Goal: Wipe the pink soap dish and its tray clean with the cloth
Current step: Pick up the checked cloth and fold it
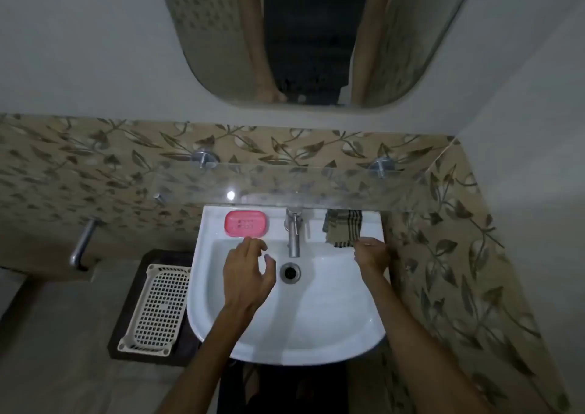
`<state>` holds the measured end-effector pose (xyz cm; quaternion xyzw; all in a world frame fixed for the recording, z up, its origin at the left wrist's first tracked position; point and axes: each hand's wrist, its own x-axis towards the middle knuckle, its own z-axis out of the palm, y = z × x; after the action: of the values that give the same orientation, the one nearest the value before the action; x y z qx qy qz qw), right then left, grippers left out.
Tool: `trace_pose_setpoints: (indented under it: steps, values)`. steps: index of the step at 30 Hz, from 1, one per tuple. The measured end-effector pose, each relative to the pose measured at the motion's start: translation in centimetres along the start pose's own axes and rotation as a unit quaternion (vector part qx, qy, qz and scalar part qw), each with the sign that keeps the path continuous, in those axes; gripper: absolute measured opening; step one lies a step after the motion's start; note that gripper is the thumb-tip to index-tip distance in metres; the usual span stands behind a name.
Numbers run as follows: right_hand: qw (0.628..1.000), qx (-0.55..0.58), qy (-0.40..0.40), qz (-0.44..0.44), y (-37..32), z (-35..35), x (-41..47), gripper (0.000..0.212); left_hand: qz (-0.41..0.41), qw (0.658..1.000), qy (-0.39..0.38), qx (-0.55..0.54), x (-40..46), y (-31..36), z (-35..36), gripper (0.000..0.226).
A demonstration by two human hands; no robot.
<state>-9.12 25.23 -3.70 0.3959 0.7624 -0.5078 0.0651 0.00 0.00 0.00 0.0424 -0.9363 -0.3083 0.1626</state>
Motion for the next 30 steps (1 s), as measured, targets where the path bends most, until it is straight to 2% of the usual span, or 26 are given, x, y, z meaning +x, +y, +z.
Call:
trace_pose_setpoints:
  steps: [3, 5, 6, 8, 9, 10, 13, 15, 19, 21, 23, 25, 27, 29, 30]
  values:
    - [0.994, -0.101, 0.018, -0.035, -0.7, 0.9, 0.9, 0.044, -0.072, 0.997, -0.029, -0.001, -1.6, -1.4, 1.0, 0.018]
    - [0.983, -0.156, 0.006, -0.093, -1.2, 2.0, 0.9, 0.061, -0.115, 0.992, -0.059, 0.002, -2.9, -2.0, 1.5, 0.024]
    - [0.969, -0.205, 0.001, -0.137, -1.1, 2.5, 1.0, 0.067, -0.127, 0.990, -0.067, 0.000, -3.3, -2.3, 1.6, 0.025]
    - [0.907, -0.354, 0.000, -0.226, -0.4, 3.6, 1.1, 0.074, -0.136, 0.988, -0.077, 0.000, -3.9, -2.8, 2.0, 0.026]
    - [0.872, -0.415, 0.001, -0.260, 0.1, 3.9, 1.1, 0.076, -0.137, 0.987, -0.084, 0.000, -4.3, -3.0, 2.2, 0.026]
    - [0.855, -0.440, -0.004, -0.276, 0.5, 4.2, 1.2, 0.076, -0.135, 0.987, -0.091, 0.001, -4.7, -3.1, 2.4, 0.026]
    - [0.830, -0.471, -0.013, -0.297, 1.1, 4.4, 1.8, 0.071, -0.123, 0.988, -0.095, 0.000, -5.5, -3.2, 2.5, 0.027]
    - [0.830, -0.463, -0.018, -0.311, 1.1, 4.1, 2.5, 0.063, -0.116, 0.988, -0.097, -0.004, -5.7, -3.1, 2.4, 0.026]
    - [0.917, -0.284, -0.019, -0.278, 0.8, 3.1, 3.8, 0.033, -0.104, 0.988, -0.111, -0.018, -5.4, -2.7, 2.9, 0.024]
    - [0.965, -0.156, 0.000, -0.212, 0.4, 2.8, 4.2, 0.020, -0.103, 0.987, -0.117, -0.036, -4.9, -1.9, 3.6, 0.022]
    - [0.994, 0.041, -0.001, -0.099, -0.4, 2.7, 4.2, 0.013, -0.127, 0.981, -0.129, -0.066, -4.0, -1.0, 4.6, 0.016]
    - [0.967, 0.252, -0.032, 0.031, -1.0, 2.3, 3.7, 0.017, -0.176, 0.965, -0.142, -0.131, -2.9, 0.6, 5.7, 0.012]
    - [0.925, 0.358, -0.085, 0.093, -1.0, 1.6, 2.5, 0.012, -0.236, 0.932, -0.159, -0.226, -1.4, 2.4, 6.9, 0.015]
    - [0.890, 0.422, -0.146, 0.095, -0.7, 0.6, 0.9, 0.018, -0.333, 0.865, -0.182, -0.328, 0.5, 4.2, 8.1, 0.009]
    - [0.863, 0.464, -0.174, 0.097, -0.5, 0.2, 0.0, 0.021, -0.406, 0.805, -0.203, -0.381, 1.5, 5.0, 8.6, 0.012]
